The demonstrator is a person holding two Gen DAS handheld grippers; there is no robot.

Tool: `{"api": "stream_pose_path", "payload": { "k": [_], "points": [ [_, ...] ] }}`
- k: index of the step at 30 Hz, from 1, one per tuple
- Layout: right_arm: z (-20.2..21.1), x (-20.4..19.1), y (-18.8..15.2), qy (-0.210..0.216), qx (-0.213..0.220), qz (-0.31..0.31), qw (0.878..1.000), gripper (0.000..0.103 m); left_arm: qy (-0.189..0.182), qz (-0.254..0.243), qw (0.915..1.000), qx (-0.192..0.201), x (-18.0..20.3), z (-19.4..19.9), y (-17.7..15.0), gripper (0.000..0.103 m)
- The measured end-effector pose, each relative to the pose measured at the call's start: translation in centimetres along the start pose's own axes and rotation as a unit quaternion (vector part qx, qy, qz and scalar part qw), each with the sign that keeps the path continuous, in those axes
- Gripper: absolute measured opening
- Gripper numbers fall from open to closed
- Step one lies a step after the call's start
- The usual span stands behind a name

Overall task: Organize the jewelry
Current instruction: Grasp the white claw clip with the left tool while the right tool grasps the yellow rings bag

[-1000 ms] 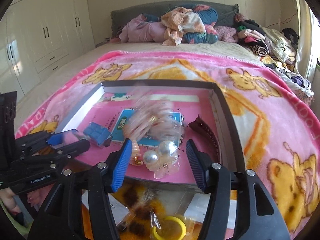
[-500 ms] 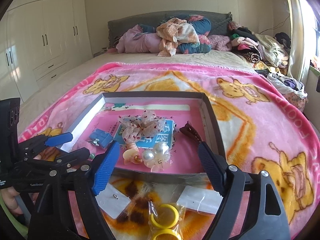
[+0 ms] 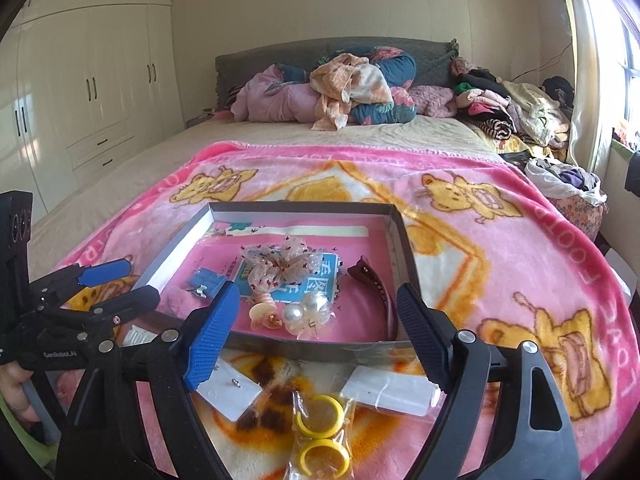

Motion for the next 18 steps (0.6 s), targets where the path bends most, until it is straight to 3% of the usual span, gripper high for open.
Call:
{"api": "stream_pose_path", "payload": {
  "k": [18],
  "points": [
    [3.5, -0.1, -2.6, -0.006, 0.011, 0.008, 1.000, 0.081, -0.008, -0.012, 0.9997, 0.018, 1.5, 2.1, -0.8, 0.086]
  ]
}}
Point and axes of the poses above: each gripper's, at about its wrist camera, not at the fingertips, and z roughly against the way its jaws point, x to its right, y to its top, the point moved 2 cm from there along -z, roughly the way its jaws point, and after that the axes turned 11 degrees about -x, right-handed, at the moved point
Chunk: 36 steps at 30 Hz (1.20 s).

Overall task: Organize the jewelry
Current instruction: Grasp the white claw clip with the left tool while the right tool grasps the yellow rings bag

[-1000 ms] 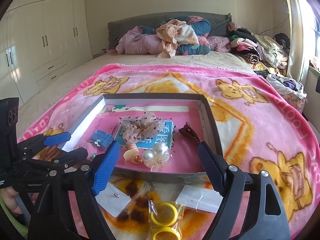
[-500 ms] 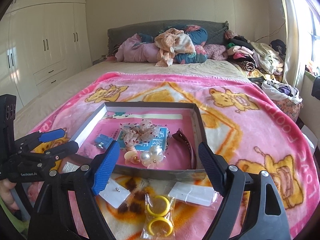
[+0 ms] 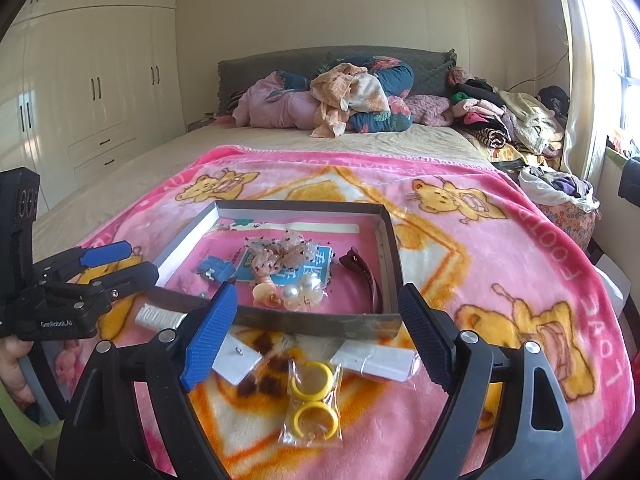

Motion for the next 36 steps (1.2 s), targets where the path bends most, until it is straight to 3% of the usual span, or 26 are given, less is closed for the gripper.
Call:
{"api": "stream_pose_path", "payload": {
  "k": [4, 21, 26, 36],
  "points": [
    [0.5, -0.5, -0.5, -0.001, 0.003, 0.008, 1.000, 0.085, -0.002, -0.003, 1.0000, 0.002, 0.3, 0.5, -0.4, 0.091],
    [1.6, -1.9, -3.5, 0.003, 0.005, 0.024, 1.000, 0.088, 0.010, -0.013, 0.9999, 0.002, 0.5, 1.6, -3.2, 0.091],
    [1.2, -1.7, -4.8, 0.023, -0.005, 0.003, 1.000, 0.088, 0.014, -0.015, 0.9998, -0.004, 0.3, 1.4, -4.1, 0.091],
    [-0.6, -2.2, -6.9, 0.017, -0.033, 0.007, 0.999, 0.088, 0.023, -0.021, 0.9993, -0.022, -0.1, 0.9, -5.6, 0.091]
  ]
}}
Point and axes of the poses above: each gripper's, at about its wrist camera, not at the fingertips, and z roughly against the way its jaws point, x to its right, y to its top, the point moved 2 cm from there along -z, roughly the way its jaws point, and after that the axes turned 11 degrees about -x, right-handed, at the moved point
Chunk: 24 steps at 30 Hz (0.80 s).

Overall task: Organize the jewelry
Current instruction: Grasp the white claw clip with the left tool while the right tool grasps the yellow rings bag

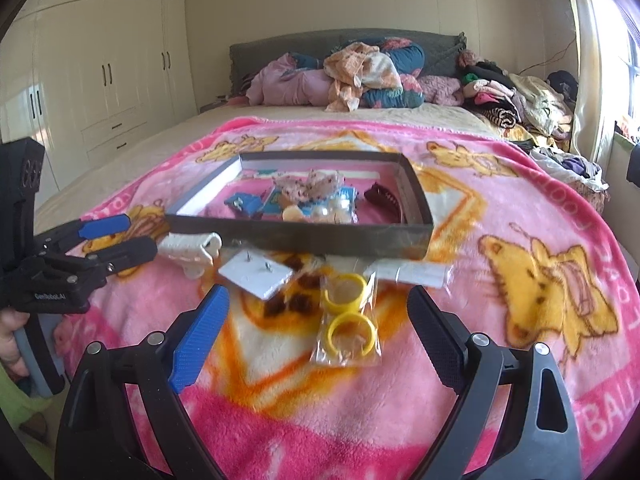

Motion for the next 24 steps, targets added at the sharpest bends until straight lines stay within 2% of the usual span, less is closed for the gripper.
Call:
{"api": "stream_pose_path", "payload": {
  "k": [9, 14, 24],
  "points": [
    [-1.6, 0.7, -0.7, -0.018, -0.025, -0.006, 1.000, 0.088, 0.006, 0.009, 0.9997, -0.024, -0.4, -1.8, -0.7, 0.091],
    [-2.9, 1.4, -1.2, -0.037, -0.046, -0.015, 0.998, 0.088, 0.001, 0.020, 0.9993, -0.031, -0.4, -2.8, -0.6, 0.091],
    [-5.3, 2.4, -1.1, -0.043, -0.079, -0.028, 0.996, 0.088, -0.016, 0.052, 0.9976, -0.043, -0.8, -4.7, 0.0, 0.091]
  ]
}}
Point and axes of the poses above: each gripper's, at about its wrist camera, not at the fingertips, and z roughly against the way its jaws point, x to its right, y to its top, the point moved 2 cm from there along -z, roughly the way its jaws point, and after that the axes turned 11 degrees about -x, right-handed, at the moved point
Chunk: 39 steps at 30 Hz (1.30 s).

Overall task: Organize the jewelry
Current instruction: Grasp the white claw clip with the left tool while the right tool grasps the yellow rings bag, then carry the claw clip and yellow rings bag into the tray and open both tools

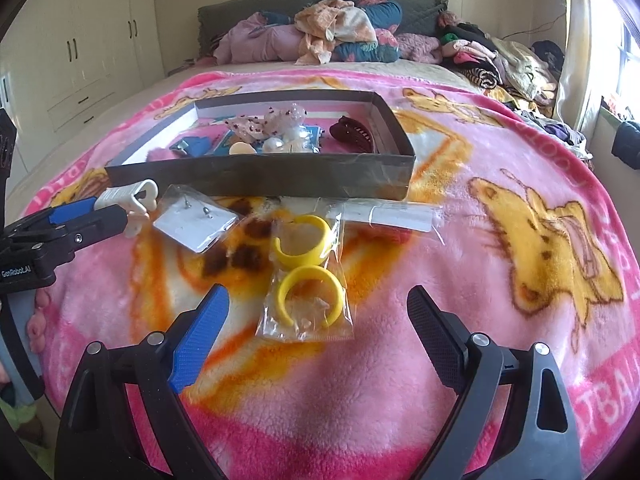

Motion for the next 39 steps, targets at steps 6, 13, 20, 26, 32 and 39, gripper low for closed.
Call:
{"api": "stream_pose_path", "payload": {
  "k": [6, 13, 20, 26, 32, 39],
  "points": [
    [-2.1, 0.2, 0.3, -0.001, -0.028, -0.005, 1.000, 0.075, -0.013, 0.031, 0.9994, -0.006, -0.5, -1.0, 0.8, 0.091],
    [-1.5, 0.0, -0.4, 0.023, -0.024, 0.007, 0.999, 0.047, -0.004, 0.056, 0.9984, -0.009, -1.1, -1.6, 1.3, 0.091],
    [-0.2, 0.4, -0.6, 0.055, -0.016, -0.008, 0.998, 0.046, 0.002, 0.054, 0.9984, -0.018, -1.2, -1.9, 1.5, 0.089],
    [1.4, 0.6, -0.4, 0.065, 0.006, -0.012, 0.998, 0.046, 0.007, 0.048, 0.9985, -0.023, -1.1, -1.9, 1.6, 0.072],
    [2.9, 0.4, 0.1, 0.075, 0.028, -0.012, 0.997, 0.045, 0.007, 0.037, 0.9992, -0.017, -0.8, -1.0, 1.6, 0.072],
    [3.9, -0.1, 0.6, 0.077, 0.041, -0.007, 0.996, 0.045, -0.001, 0.021, 0.9998, 0.006, 0.3, 1.1, 2.1, 0.072]
  ]
}}
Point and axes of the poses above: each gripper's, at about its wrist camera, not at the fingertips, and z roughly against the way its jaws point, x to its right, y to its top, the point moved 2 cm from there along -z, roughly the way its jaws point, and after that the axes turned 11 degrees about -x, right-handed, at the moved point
